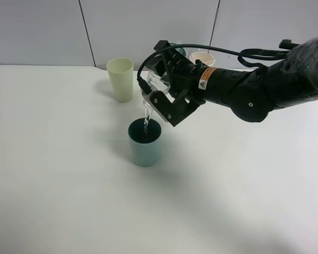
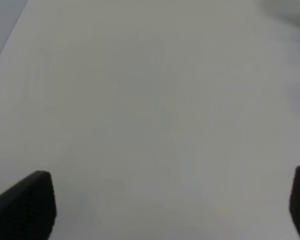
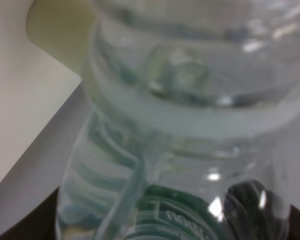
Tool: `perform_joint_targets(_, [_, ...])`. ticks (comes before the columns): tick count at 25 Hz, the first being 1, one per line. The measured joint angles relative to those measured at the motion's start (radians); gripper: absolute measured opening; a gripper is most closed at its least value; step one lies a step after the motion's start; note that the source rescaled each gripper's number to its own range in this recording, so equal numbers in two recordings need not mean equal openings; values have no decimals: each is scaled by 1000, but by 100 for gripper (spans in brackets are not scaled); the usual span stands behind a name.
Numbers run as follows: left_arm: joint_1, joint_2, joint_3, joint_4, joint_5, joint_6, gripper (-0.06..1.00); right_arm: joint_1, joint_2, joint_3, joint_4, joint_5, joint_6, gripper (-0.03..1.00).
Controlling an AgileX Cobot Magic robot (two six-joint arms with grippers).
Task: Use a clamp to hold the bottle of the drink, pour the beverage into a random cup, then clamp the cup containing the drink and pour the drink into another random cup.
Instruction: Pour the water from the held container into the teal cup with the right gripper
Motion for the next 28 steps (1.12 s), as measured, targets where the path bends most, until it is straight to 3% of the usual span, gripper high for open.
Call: perform_joint_targets(28, [0,0,0,0,0,0,81,0,0,-1,-15,-4,-97,0])
